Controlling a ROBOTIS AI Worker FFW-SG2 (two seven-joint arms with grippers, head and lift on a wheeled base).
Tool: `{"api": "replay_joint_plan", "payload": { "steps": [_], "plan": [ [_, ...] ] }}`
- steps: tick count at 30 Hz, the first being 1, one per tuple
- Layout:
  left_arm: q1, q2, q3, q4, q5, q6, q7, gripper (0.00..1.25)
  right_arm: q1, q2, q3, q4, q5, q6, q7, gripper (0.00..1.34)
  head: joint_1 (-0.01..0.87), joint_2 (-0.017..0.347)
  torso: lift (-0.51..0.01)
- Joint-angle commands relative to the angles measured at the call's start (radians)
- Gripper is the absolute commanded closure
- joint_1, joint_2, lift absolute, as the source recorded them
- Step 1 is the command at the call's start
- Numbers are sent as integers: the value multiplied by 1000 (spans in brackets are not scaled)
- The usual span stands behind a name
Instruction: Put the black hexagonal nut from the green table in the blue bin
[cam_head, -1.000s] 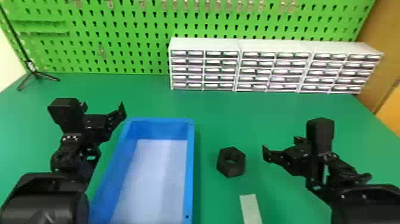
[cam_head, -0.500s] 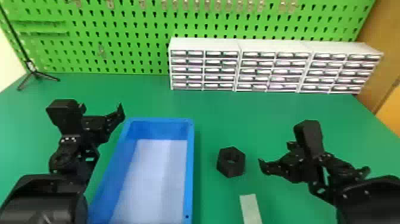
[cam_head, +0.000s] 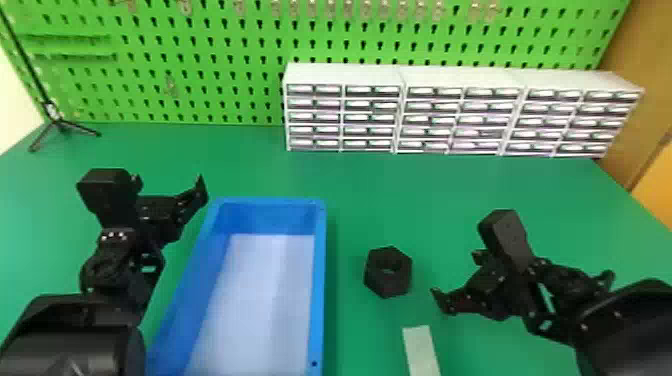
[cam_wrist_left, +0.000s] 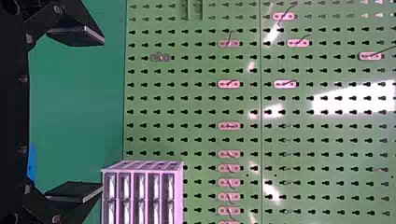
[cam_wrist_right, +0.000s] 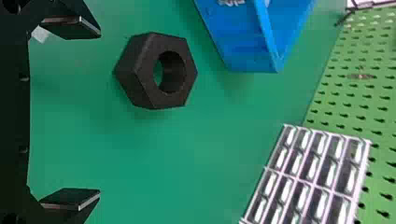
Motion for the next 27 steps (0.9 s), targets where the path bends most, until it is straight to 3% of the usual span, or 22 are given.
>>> {"api": "replay_joint_plan", "payload": {
  "steps": [1, 13, 27],
  "plan": [
    [0, 0, 3, 0, -4, 0, -5, 177, -20, -53, 36, -1, -31, 24, 9, 102, 683, 28, -96],
    [0, 0, 9, 0, -7, 0, -8, 177, -49, -121, 78, -1, -29, 59, 81, 101, 683, 28, -96],
    [2, 2, 15, -3, -10, 0, -11, 177, -49, -132, 90, -1, -35, 67, 95, 101, 683, 28, -96]
  ]
}}
